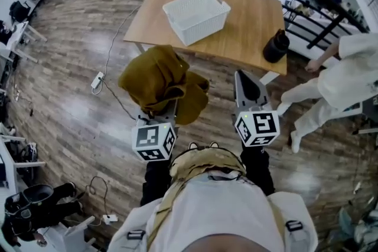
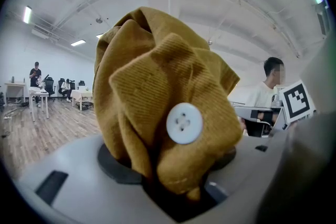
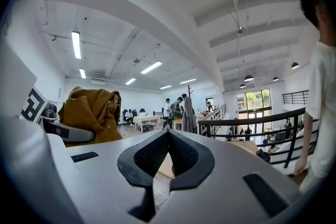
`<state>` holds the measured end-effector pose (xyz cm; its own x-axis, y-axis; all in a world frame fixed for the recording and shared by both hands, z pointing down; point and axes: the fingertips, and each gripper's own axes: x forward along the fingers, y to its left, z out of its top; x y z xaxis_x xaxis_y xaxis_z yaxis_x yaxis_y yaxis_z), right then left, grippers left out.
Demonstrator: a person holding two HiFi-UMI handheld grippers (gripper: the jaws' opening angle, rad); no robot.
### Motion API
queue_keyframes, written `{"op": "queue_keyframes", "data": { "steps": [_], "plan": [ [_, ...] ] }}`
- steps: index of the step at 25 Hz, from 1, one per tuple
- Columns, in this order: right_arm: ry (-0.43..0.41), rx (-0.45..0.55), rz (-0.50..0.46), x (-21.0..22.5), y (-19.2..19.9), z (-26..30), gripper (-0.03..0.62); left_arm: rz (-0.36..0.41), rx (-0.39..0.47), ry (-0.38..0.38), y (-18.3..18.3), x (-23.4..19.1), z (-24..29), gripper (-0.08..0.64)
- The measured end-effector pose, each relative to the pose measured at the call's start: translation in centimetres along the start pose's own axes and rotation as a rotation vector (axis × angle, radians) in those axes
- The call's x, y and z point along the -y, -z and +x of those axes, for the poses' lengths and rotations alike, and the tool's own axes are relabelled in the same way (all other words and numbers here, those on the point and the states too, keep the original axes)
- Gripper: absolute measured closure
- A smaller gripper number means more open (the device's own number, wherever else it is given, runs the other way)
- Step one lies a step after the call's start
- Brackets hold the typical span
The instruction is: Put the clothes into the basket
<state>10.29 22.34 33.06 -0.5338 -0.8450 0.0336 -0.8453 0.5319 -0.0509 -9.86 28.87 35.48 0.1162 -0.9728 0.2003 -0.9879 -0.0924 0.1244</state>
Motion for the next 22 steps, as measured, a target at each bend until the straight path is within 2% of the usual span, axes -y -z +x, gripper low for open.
{"op": "queue_keyframes", "data": {
  "steps": [13,22],
  "plan": [
    [0.050,-0.067,0.017,-1.3,3.4,-0.7,0.571,0.013,-0.040,0.052,2.5,-0.7,-0.1,0.282],
    [0.020,-0.102,0.014,-4.3,5.7,0.8,0.571,0.016,-0.060,0.059,4.5,-2.6,-1.0,0.282]
  ]
}}
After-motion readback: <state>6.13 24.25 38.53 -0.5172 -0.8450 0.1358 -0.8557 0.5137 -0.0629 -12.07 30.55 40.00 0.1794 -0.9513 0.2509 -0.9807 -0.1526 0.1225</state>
